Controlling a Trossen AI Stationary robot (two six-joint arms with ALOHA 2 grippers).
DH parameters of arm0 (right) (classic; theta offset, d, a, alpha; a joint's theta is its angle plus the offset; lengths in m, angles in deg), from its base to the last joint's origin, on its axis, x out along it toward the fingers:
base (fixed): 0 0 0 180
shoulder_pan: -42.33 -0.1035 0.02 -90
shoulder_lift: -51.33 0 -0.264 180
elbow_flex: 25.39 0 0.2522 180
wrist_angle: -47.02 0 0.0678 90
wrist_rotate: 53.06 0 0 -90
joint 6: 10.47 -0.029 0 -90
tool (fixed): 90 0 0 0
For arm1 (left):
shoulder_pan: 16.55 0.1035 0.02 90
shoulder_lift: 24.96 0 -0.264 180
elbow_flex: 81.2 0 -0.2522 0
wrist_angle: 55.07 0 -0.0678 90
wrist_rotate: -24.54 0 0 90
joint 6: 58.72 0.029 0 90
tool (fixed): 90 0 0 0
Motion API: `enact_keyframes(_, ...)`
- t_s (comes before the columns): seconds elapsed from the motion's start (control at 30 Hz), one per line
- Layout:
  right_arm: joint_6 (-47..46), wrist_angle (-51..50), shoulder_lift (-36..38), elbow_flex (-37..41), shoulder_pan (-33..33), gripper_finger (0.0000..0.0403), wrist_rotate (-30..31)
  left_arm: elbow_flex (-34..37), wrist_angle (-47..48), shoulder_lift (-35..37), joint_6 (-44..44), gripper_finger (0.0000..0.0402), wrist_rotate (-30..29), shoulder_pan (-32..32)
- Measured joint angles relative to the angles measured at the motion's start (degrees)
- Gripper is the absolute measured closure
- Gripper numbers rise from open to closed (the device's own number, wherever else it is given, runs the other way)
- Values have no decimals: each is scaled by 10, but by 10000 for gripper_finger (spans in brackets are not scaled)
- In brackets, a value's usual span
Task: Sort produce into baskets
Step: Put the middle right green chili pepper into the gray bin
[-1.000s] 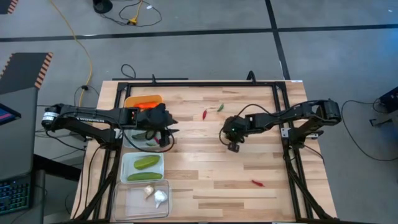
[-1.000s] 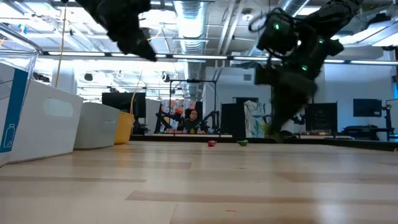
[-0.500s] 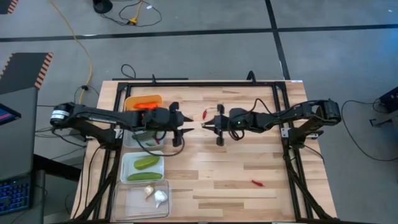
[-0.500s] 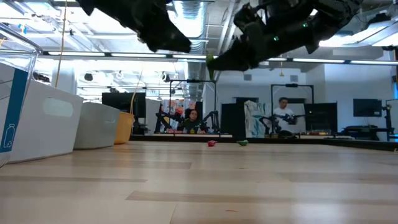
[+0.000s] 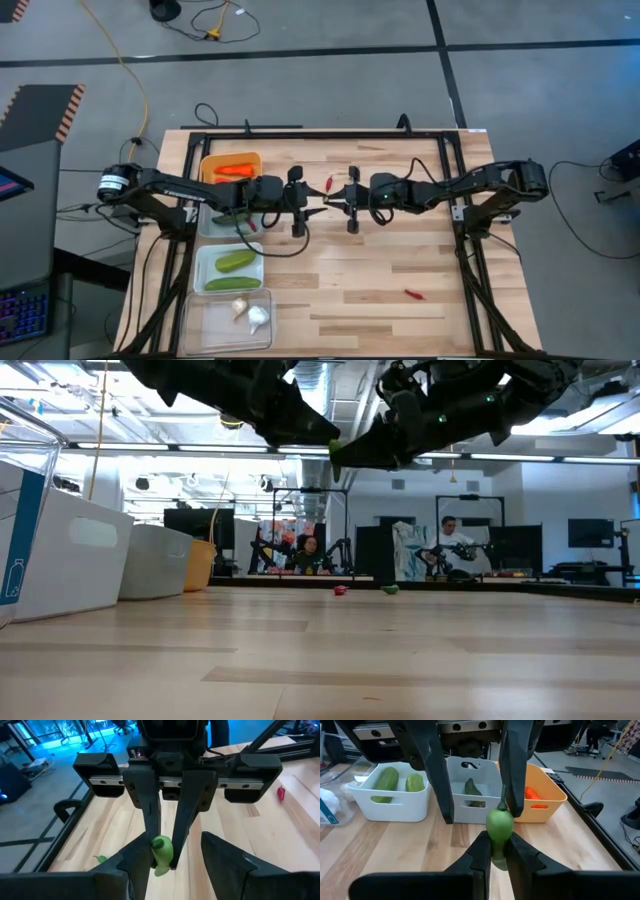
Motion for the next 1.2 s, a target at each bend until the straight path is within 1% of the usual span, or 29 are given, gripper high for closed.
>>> enact_keyframes(0.2, 4, 2, 0, 0, 0, 329, 0, 0, -5, 0, 1, 245, -1, 0)
enact_keyframes(0.53, 5, 19, -1, 0, -1, 329, -1, 0, -4, 0, 3, 305, -6, 1)
enact_keyframes(0.8, 6, 28, -1, 0, -2, 329, -3, 0, -3, 0, 3, 332, -7, 1)
enact_keyframes(1.03, 4, 29, -1, 0, -1, 329, -2, 0, -3, 0, 10, 360, -23, 1)
enact_keyframes(1.13, 4, 29, -1, 0, -1, 321, -2, 0, -3, 0, 14, 366, -23, 1)
enact_keyframes(1.2, 4, 29, -1, 0, -1, 309, -2, 0, -4, 0, 14, 366, -23, 1)
